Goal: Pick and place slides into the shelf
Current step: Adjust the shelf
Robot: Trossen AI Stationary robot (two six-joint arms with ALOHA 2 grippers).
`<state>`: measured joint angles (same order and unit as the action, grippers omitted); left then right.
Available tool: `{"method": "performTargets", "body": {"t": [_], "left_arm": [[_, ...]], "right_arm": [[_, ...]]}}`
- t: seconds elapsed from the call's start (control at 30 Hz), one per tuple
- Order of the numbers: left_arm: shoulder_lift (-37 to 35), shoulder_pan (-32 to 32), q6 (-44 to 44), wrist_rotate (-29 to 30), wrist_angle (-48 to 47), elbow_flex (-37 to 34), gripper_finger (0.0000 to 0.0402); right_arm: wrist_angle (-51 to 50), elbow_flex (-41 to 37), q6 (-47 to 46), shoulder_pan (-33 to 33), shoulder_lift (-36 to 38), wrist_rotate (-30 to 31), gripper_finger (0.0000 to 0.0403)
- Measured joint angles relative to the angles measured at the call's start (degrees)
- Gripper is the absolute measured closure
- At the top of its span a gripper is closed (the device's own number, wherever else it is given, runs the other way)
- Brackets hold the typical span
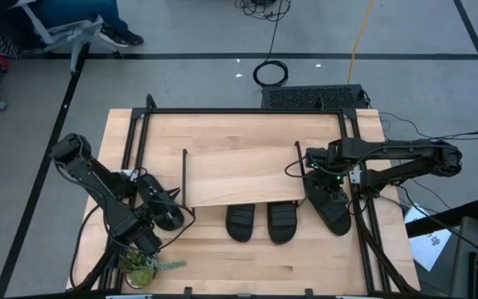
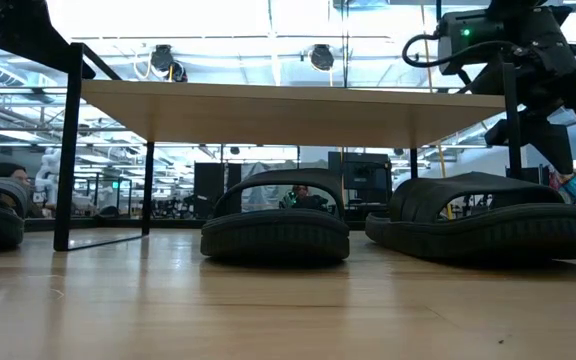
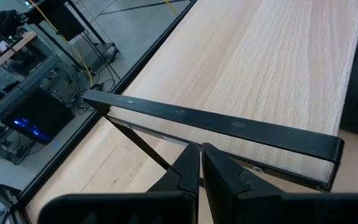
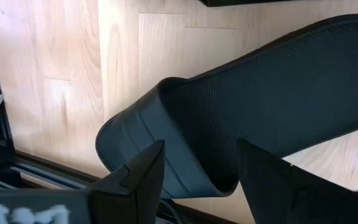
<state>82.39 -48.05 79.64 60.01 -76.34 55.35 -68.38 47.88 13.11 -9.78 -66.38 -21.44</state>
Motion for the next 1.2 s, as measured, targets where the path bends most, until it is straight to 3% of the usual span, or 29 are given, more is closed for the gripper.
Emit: {"method": "performTargets", "body": {"t": [0.33, 0.53, 0.77, 0.97, 1.2], "left_arm": [[0.0, 0.0, 0.0, 0.0, 0.0, 0.0, 0.038], [0.0, 0.0, 0.02, 0.0, 0.09, 0.0, 0.038], [0.0, 0.0, -0.28, 0.0, 0.07, 0.0, 0.038], [0.0, 0.03, 0.08, 0.48, 0.04, 0.0, 0.038], [0.0, 2.85, 2.85, 1.24, 0.09, 0.0, 0.038]], "right_arm": [[-0.31, 0.0, 1.07, 0.02, 0.01, -2.79, 0.0218], [-0.06, 0.0, -0.47, 0.16, 0.22, 0.64, 0.0218], [-0.16, 0.0, -0.44, 1.73, 2.64, 0.4, 0.0218], [-0.24, 0.0, -3.35, 2.4, 11.03, 1.02, 0.0218], [-0.45, 0.0, -13.94, 2.41, 24.58, 8.12, 0.0219]]}}
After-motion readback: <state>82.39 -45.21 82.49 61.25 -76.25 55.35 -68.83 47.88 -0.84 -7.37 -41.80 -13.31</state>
